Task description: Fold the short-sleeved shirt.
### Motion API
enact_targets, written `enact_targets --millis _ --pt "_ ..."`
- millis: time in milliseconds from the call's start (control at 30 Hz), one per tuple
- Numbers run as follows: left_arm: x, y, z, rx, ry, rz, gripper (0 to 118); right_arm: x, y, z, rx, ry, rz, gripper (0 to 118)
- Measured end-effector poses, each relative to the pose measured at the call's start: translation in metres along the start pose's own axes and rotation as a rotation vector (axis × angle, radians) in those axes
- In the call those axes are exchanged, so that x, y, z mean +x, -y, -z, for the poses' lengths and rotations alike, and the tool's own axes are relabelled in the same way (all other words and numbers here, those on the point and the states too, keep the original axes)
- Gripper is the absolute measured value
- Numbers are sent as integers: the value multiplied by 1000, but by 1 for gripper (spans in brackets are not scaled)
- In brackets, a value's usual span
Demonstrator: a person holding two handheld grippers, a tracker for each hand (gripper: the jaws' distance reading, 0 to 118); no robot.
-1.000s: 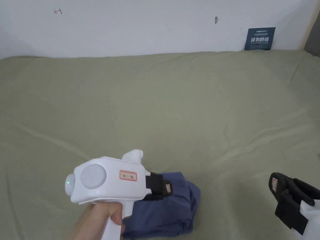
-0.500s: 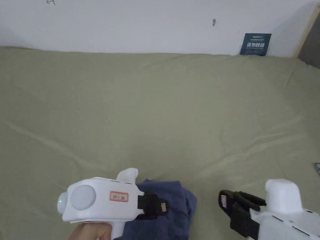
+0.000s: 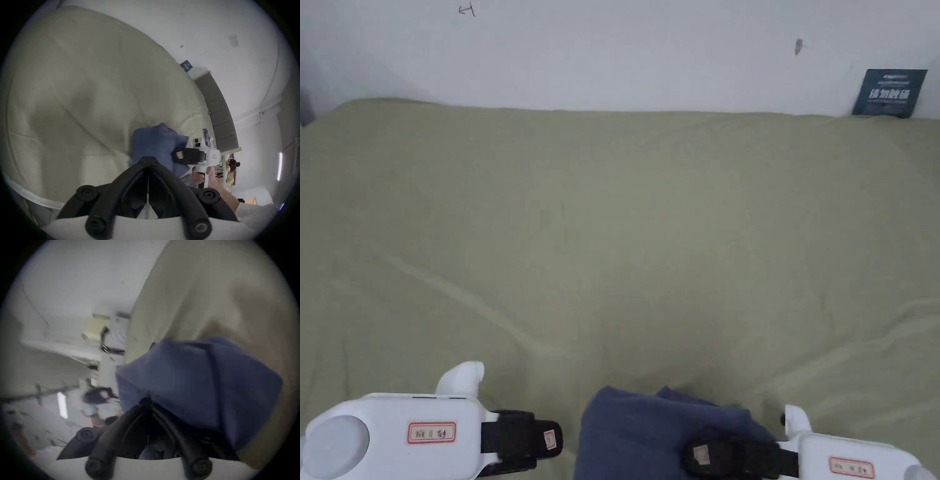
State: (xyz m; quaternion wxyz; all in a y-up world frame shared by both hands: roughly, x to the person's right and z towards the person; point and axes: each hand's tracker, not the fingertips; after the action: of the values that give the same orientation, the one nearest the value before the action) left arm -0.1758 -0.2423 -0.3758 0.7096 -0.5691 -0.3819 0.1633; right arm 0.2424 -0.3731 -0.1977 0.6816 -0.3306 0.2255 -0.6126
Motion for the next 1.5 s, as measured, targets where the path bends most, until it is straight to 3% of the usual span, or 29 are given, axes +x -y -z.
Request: enact_targets --millis 67,100,133,167,200,333,433,500,533,600,833,967,1067,1167,1233,1433,1467,1500 --pt "-10 -3 5 -32 90 -29 0 -2 1 -3 -8 45 -48 1" --pt "-14 -5 10 -52 152 -40 6 -3 0 -2 -18 44 -48 1" --pt "-17 -7 15 -68 216 -43 31 -5 -1 -2 -24 46 -50 1" --pt "-19 -9 26 -99 288 -41 89 -5 -3 0 -33 47 -49 1" --pt "-20 -9 41 -133 341 -43 118 -5 -3 0 -39 44 -47 1" --pt "-34 -9 84 -160 367 -150 109 -4 0 -1 -32 40 -47 1" --pt "-35 -6 111 -166 439 -138 85 0 -1 -2 -23 20 -27 1" --pt "-40 -8 113 -115 389 -90 36 -1 -1 -2 -20 13 -16 1" --pt "-40 -3 112 -107 335 -86 33 -3 -1 -3 -17 16 -13 1" --pt "-47 -2 107 -138 401 -104 32 -12 -1 -4 -26 83 -48 1" --pt "-42 -31 46 -121 308 -8 31 -75 15 -19 52 145 -211 1" --pt "-89 -68 -48 -38 143 23 31 -126 31 -34 164 304 -448 1" --pt "-132 -91 -114 34 28 -18 31 -145 37 -43 206 341 -529 1" --pt "-177 -112 -165 106 -46 -47 31 -142 32 -56 242 352 -512 1" --pt "-200 -127 -179 94 -20 -58 31 -144 32 -56 259 378 -504 1" --pt "-228 -158 -181 25 -68 -77 31 -142 26 -49 231 419 -505 1" --pt "-227 -160 -179 16 -85 -75 41 -141 25 -48 232 420 -506 1" --pt "-225 -160 -178 7 -105 -59 63 -141 23 -47 231 421 -498 1"
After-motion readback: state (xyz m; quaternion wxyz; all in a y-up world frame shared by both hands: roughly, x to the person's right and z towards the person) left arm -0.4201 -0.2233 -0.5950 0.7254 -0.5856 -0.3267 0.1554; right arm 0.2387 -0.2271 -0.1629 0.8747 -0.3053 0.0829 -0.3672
